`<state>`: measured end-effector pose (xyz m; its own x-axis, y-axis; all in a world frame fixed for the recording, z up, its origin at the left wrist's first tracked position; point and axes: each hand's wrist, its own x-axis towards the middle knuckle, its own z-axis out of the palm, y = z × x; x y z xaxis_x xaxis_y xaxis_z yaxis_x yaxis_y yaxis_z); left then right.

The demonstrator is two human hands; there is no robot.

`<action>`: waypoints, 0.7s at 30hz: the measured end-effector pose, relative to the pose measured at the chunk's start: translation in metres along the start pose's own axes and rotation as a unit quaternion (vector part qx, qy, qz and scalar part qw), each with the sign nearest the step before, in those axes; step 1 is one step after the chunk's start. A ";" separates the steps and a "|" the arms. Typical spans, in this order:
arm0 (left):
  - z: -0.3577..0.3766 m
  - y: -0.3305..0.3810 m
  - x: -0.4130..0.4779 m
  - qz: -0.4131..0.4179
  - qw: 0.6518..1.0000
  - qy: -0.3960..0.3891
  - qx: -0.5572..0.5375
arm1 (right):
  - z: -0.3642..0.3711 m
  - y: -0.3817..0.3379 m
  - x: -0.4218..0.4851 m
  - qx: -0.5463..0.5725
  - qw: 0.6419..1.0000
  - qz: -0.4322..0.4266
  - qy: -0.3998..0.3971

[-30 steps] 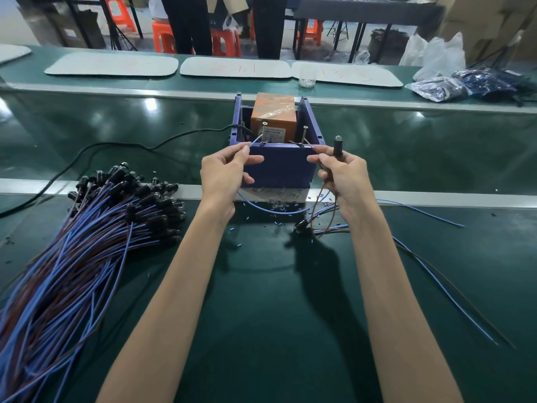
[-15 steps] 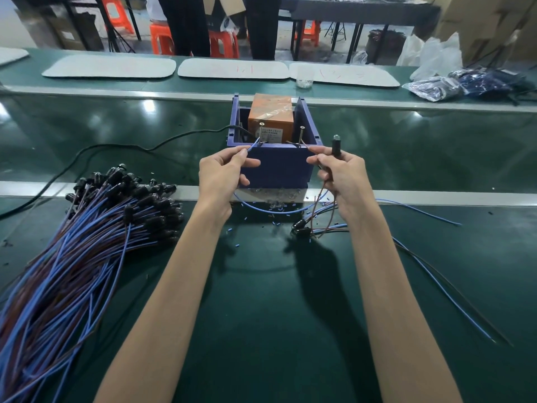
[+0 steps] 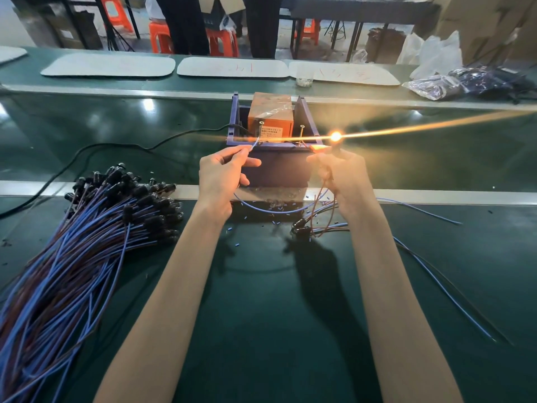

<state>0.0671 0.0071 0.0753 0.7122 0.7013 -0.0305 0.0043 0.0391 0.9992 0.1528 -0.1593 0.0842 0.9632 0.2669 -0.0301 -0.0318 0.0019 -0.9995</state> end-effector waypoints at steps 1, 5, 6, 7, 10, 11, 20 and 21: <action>0.000 0.000 0.000 0.000 1.000 0.000 0.001 | 0.000 0.000 0.000 -0.002 1.000 0.000 -0.001; 0.000 0.001 -0.001 -0.001 1.000 -0.005 0.007 | 0.000 -0.003 -0.002 -0.007 1.000 0.003 -0.004; 0.000 0.002 -0.001 -0.001 1.000 -0.009 0.010 | 0.000 -0.004 -0.002 -0.009 1.000 0.008 -0.019; -0.001 0.003 -0.001 0.001 1.000 -0.018 0.018 | -0.001 -0.005 -0.003 -0.013 0.999 0.015 -0.044; -0.011 0.007 -0.002 0.008 0.988 -0.099 0.120 | -0.003 -0.009 -0.006 -0.113 0.987 0.028 -0.115; -0.016 0.009 -0.002 0.007 0.975 -0.143 0.170 | -0.004 -0.011 -0.006 -0.174 0.978 0.021 -0.111; -0.075 0.031 0.007 0.008 0.850 -0.091 0.518 | -0.043 -0.025 -0.003 -0.299 0.952 -0.012 0.058; -0.082 0.031 0.007 0.004 0.848 -0.044 0.528 | -0.047 -0.029 -0.004 -0.307 0.947 -0.030 0.093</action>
<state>0.0147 0.0719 0.1045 0.7653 0.6401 -0.0681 0.5917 -0.6579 0.4659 0.1620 -0.2063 0.1126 0.9906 0.1090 0.0828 0.1302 -0.5638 -0.8156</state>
